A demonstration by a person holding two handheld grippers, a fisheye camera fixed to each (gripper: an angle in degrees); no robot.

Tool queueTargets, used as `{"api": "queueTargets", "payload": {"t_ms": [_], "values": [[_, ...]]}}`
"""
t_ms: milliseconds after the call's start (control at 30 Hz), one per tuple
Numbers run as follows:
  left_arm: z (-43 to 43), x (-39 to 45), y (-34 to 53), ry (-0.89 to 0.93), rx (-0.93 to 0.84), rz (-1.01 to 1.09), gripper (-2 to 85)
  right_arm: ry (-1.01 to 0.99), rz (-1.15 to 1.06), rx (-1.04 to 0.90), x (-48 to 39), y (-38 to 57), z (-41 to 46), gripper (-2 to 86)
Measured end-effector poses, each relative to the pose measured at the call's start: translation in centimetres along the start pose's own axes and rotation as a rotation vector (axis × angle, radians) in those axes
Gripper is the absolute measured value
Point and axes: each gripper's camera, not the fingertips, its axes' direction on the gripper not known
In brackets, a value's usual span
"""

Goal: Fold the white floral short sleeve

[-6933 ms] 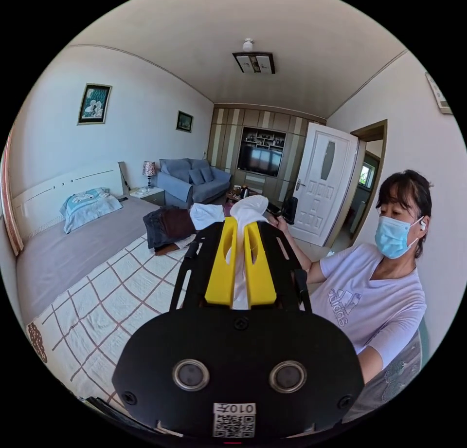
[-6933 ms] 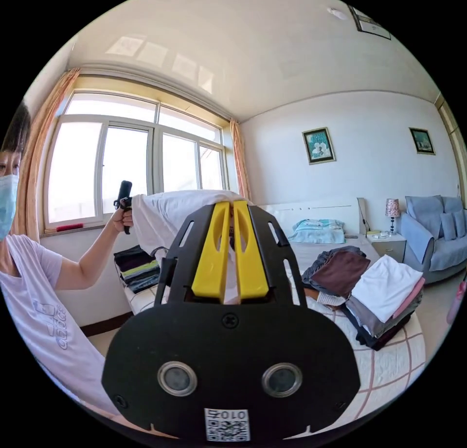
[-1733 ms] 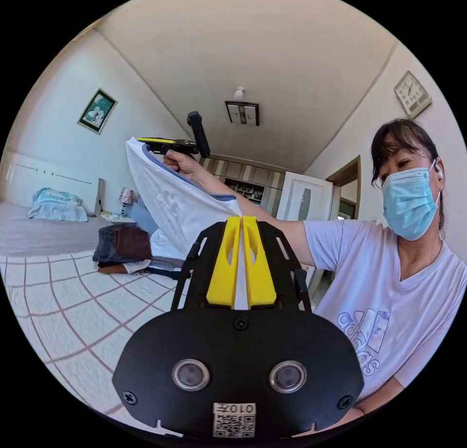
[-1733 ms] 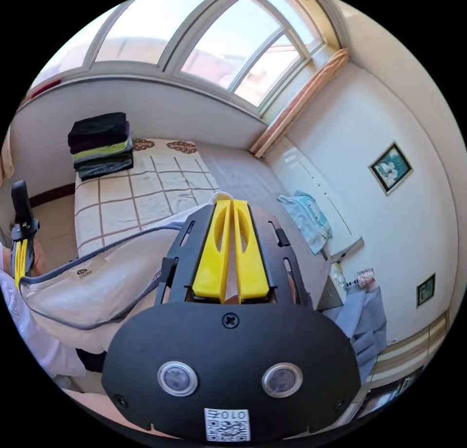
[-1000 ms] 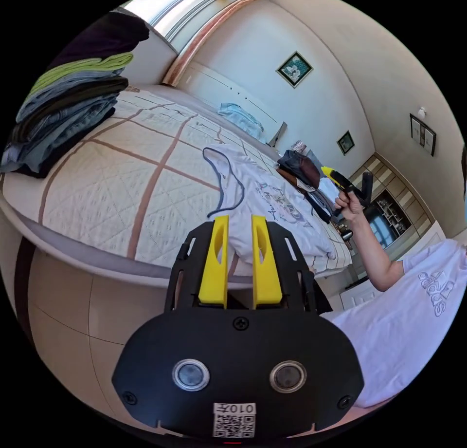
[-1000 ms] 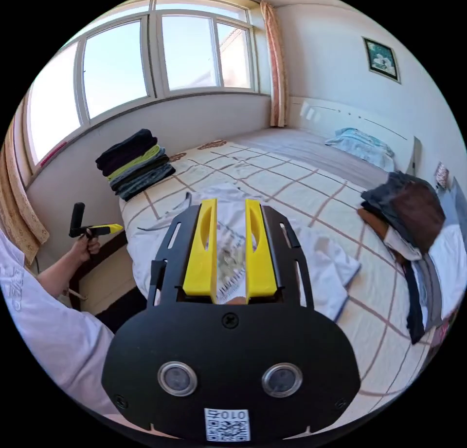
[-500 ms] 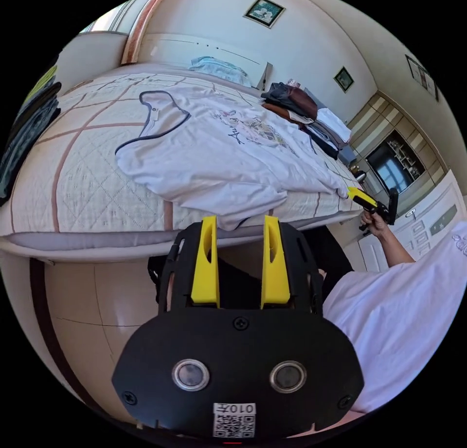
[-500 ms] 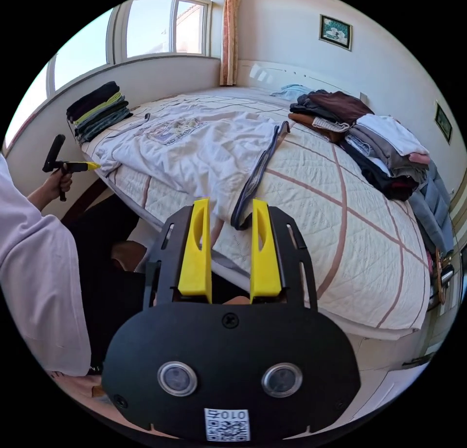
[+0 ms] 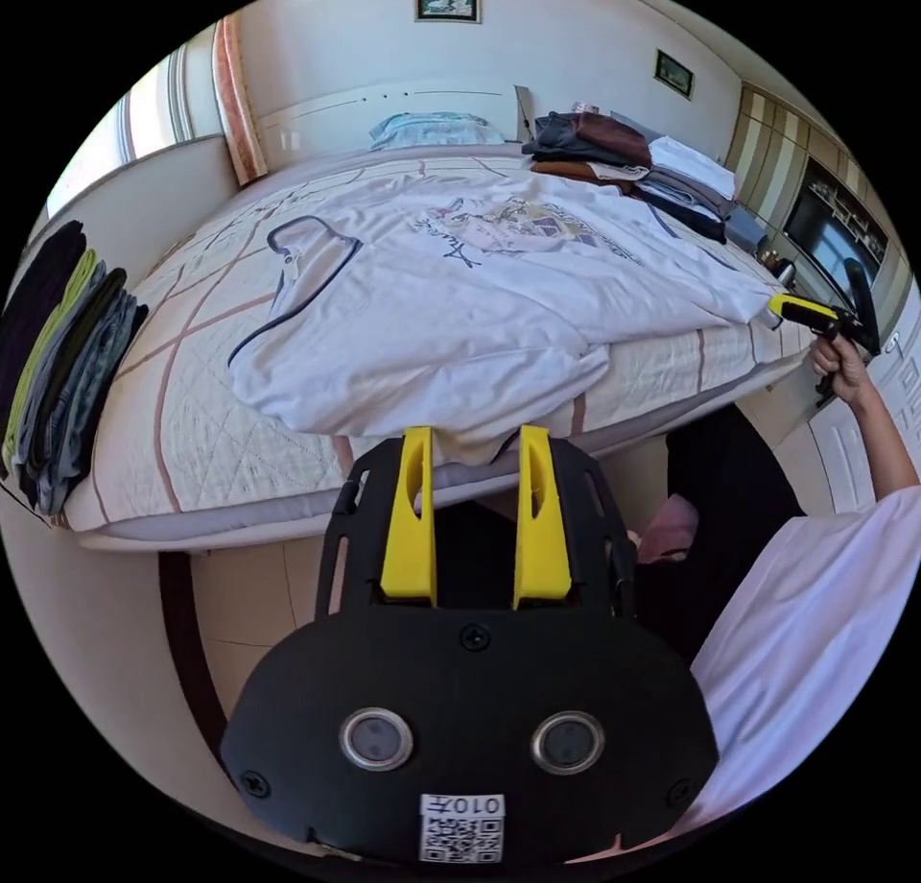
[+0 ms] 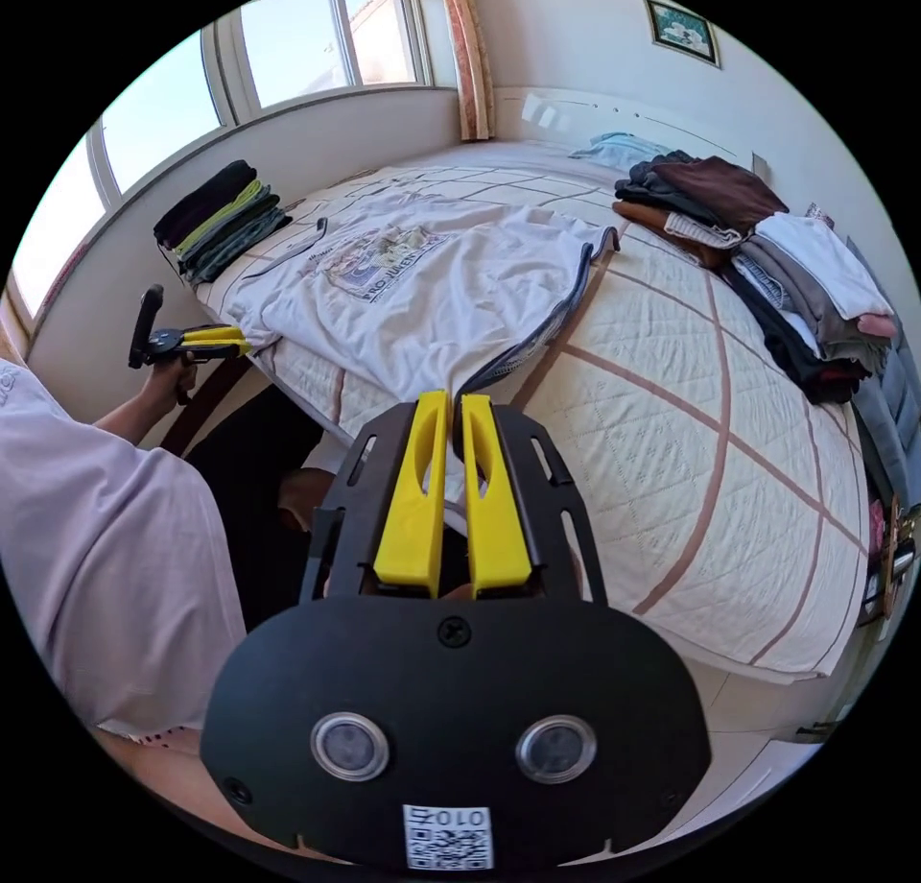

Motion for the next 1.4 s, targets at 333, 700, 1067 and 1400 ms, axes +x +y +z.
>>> {"api": "queueTargets", "payload": {"t_ms": [333, 700, 1067, 1400], "values": [[-8.2, -3.9, -1.0, 0.294, 0.132, 0.040, 0.2, 0.026, 0.058, -0.076, 3.2, -0.3, -4.2, 2.2], [-7.5, -4.2, -0.7, 0.461, -0.290, 0.232, -0.2, -0.052, 0.163, -0.363, 7.6, 3.8, 4.6, 1.3], [-5.0, -7.2, 3.7, 0.374, -0.400, 0.055, 0.6, 0.093, 0.105, -0.272, 9.5, 5.2, 3.8, 5.9], [-8.8, -8.9, -3.2, 0.353, 0.137, -0.047, 0.2, 0.005, 0.356, 0.079, 21.0, -12.9, 8.8, 12.0]]}}
